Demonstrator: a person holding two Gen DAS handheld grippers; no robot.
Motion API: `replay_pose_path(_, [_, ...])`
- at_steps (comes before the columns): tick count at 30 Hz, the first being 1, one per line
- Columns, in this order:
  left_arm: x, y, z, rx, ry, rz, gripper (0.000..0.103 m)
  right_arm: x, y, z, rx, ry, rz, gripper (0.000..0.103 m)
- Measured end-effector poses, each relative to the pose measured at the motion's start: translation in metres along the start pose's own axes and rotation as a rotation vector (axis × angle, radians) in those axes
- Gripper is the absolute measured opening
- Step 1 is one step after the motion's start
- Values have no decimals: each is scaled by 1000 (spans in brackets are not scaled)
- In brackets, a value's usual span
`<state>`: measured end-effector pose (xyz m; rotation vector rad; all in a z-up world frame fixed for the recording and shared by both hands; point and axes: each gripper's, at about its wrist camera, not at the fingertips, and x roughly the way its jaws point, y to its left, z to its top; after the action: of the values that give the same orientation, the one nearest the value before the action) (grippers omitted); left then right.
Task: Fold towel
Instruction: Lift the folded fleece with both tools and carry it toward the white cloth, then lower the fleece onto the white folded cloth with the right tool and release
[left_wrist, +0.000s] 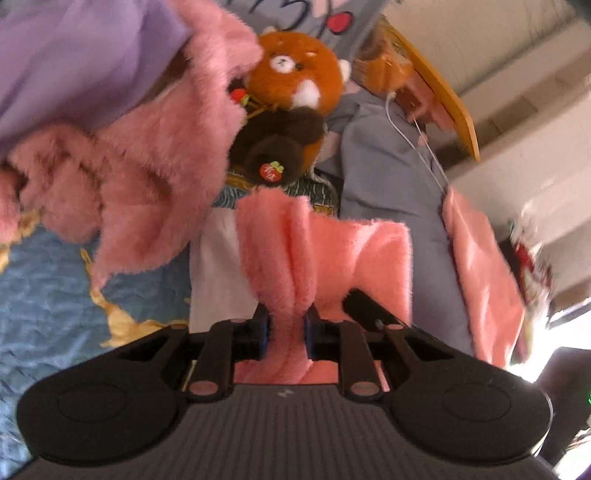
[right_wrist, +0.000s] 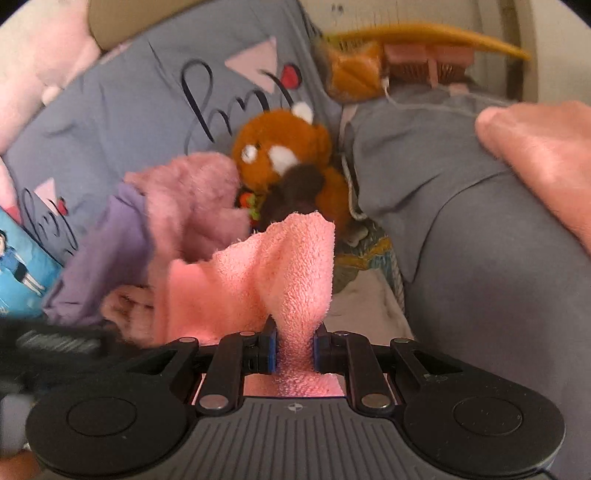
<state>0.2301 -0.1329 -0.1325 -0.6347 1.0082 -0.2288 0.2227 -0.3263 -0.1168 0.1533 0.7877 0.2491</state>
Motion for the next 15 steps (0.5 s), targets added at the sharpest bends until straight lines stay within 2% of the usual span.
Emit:
replay_pose_path(2, [0,10,-4,-8,6,3,20,15,-4,1,15,43,-44,17])
replay_pose_path(4, [-5,26,-9,12,-3,42,19,28,-9,1,23,85,-72,17])
replay_pose_path(9, [-39,71,-26,-17,-38,14,19,43,-20,-5,18,131,-103,20])
replay_pose_path(12, [-63,84,-39,3,-66,-7,18,41,-21,-8,-12,110,-133,28])
replay_pose_path(14, [-74,85,-50,40,-83,-14,18,36,-17,-9,-58,83,-161,40])
replay_pose_path(15, [-79,84,-58,62,-88,-20,18,33,-14,-9,-84,65,-182,42])
